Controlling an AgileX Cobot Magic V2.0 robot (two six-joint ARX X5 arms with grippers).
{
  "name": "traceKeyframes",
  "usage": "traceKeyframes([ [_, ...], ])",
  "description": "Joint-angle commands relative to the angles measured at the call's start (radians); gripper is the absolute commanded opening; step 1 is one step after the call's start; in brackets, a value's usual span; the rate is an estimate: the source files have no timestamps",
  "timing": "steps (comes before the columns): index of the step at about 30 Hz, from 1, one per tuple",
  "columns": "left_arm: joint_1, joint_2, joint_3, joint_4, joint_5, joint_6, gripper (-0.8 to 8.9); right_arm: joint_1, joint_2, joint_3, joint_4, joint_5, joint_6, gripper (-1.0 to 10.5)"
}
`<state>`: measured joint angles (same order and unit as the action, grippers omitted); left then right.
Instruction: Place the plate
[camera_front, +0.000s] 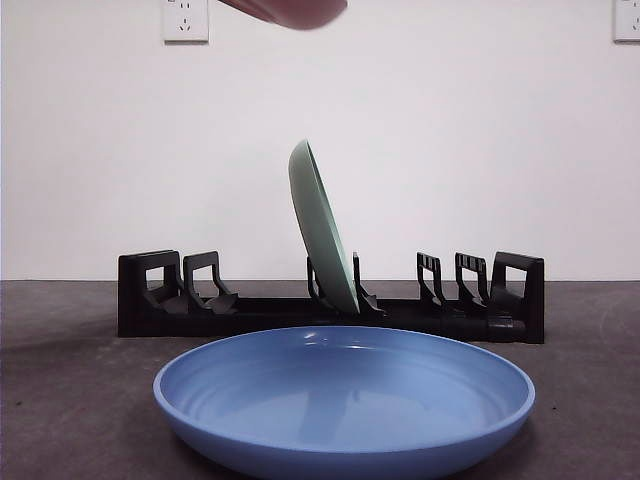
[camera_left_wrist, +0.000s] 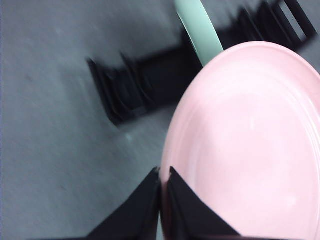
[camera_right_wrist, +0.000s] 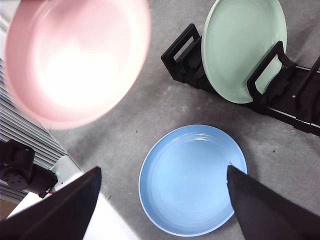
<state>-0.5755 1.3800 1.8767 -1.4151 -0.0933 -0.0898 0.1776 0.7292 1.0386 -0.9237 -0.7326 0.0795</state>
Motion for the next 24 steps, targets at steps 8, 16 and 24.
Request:
traceKeyframes([
  [8, -0.005, -0.26, -0.47, 0.201, 0.229, -0.03, 0.1, 0.005, 0.009, 0.016, 0.009, -0.001, -0.013, 4.0],
  [16, -0.005, -0.308, -0.848, 0.563, 0.358, -0.123, 0.1, 0.005, 0.009, 0.016, 0.002, -0.001, -0.012, 4.0],
  [24, -0.005, -0.217, -1.052, 0.887, 0.36, -0.231, 0.1, 0.005, 0.009, 0.016, 0.0, -0.001, -0.008, 4.0],
])
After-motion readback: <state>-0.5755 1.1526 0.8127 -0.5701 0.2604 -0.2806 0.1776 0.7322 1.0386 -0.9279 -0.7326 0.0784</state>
